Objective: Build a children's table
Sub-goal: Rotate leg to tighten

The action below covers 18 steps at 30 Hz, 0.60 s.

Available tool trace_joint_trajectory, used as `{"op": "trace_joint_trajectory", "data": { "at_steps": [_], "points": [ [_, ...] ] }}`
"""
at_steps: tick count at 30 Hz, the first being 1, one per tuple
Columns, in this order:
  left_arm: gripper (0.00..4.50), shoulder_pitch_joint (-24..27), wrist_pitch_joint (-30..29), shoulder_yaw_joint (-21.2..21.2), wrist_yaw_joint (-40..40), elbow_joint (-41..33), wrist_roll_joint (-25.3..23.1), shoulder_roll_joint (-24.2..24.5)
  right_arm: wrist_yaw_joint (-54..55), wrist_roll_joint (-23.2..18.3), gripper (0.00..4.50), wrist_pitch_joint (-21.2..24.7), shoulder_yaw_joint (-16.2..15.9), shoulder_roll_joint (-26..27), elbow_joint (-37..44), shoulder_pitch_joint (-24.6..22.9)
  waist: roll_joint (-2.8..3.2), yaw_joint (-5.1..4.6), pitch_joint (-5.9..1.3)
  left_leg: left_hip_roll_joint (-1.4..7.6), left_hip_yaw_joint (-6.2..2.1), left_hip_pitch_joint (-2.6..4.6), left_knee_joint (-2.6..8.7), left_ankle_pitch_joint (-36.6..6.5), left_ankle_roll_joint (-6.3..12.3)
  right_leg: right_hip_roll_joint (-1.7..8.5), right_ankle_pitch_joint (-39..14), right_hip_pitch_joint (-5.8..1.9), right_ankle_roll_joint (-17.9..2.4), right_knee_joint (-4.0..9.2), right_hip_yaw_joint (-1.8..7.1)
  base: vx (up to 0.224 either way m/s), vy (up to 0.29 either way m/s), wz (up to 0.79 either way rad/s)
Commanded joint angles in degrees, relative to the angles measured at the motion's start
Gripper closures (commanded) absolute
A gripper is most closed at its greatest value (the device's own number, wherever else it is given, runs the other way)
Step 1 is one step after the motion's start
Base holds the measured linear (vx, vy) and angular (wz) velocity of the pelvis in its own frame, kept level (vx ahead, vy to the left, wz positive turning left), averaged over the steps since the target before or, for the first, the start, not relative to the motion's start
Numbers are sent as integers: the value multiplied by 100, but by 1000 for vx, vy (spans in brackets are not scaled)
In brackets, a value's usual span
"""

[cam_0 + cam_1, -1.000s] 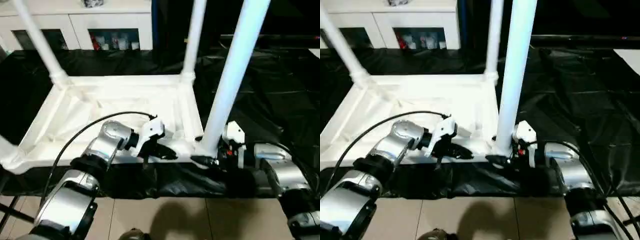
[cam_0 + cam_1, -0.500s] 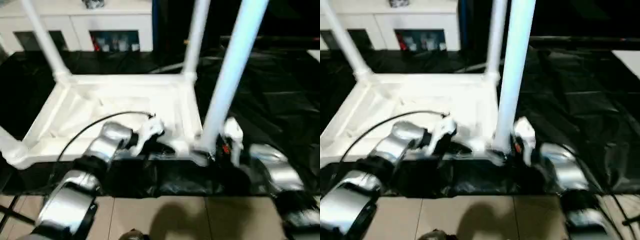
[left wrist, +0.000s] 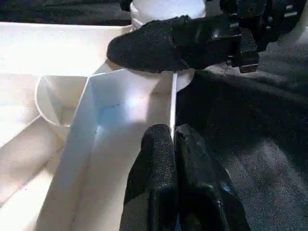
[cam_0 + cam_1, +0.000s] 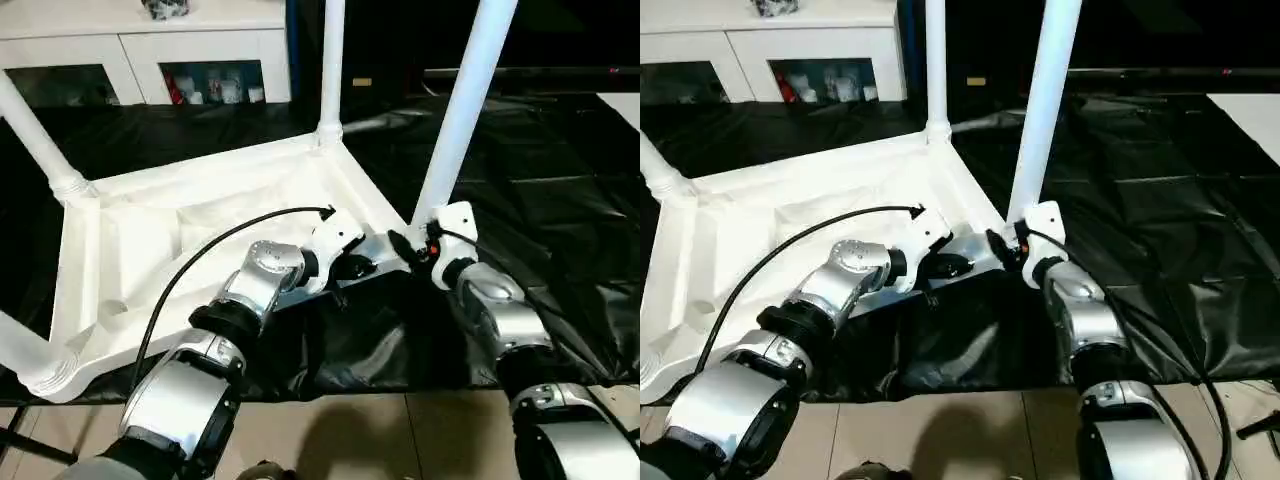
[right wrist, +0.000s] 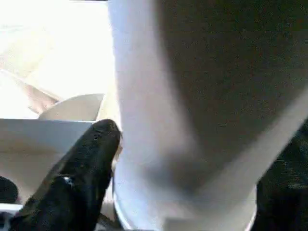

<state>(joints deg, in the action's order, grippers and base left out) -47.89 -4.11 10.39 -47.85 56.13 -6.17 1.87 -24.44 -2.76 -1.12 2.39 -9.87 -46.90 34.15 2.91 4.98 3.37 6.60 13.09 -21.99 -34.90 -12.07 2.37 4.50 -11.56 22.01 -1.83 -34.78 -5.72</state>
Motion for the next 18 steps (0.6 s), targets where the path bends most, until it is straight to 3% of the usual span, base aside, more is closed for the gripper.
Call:
{"op": "trace_joint_trajectory", "data": {
  "at_steps": [1, 5, 8, 11, 13, 14, 15, 18],
  "points": [
    [450, -107, 214, 39, -146, -237, 176, -269, -488, 121, 59, 26, -506, 380, -256, -100, -49, -16, -376, 869, -464, 149, 496, -1090, 193, 788, -432, -223, -1494, 399, 466, 0, 0, 0],
    [450, -35, 378, 103, -650, -334, 247, -93, -988, 59, 53, -235, -580, 165, -262, -49, -63, -10, -391, 853, -453, 113, 462, -955, 259, 825, -195, -259, -1558, 366, 473, 0, 0, 0],
    [450, 111, 513, 207, -1392, -573, 366, 130, -1624, 213, 53, -543, -814, -150, -172, -131, -79, 24, -416, 840, -432, 57, 398, -619, 564, 819, 214, -277, -1605, 297, 441, 0, 0, 0],
    [450, 211, 495, 270, -1817, -724, 432, 271, -2019, 236, 53, -680, -862, -309, -131, -186, -80, 29, -428, 857, -430, 66, 384, -554, 723, 789, 305, -240, -1635, 270, 429, 0, 0, 0],
    [450, 252, 511, 305, -1982, -778, 440, 344, -2257, 196, 53, -706, -885, -382, -46, -237, -69, 28, -413, 860, -428, 69, 391, -648, 715, 784, 129, -226, -1625, 294, 431, 0, 0, 0],
    [450, 288, 519, 329, -2125, -822, 449, 418, -2559, 122, 53, -719, -920, -463, 87, -308, -99, 36, -390, 856, -425, 66, 403, -840, 666, 789, -216, -233, -1578, 341, 442, 0, 0, 0],
    [450, 312, 548, 346, -2231, -848, 452, 482, -2820, 54, 53, -724, -959, -535, 223, -377, -87, 59, -385, 868, -434, 72, 409, -902, 625, 799, -383, -233, -1533, 361, 449, 0, 0, 0],
    [450, 342, 573, 357, -2460, -863, 452, 613, -3639, -202, 53, -649, -1097, -742, 691, -623, -91, 64, -385, 894, -440, 88, 434, -958, 571, 778, -492, -212, -1511, 360, 452, 0, 0, 0]
  ]
}}
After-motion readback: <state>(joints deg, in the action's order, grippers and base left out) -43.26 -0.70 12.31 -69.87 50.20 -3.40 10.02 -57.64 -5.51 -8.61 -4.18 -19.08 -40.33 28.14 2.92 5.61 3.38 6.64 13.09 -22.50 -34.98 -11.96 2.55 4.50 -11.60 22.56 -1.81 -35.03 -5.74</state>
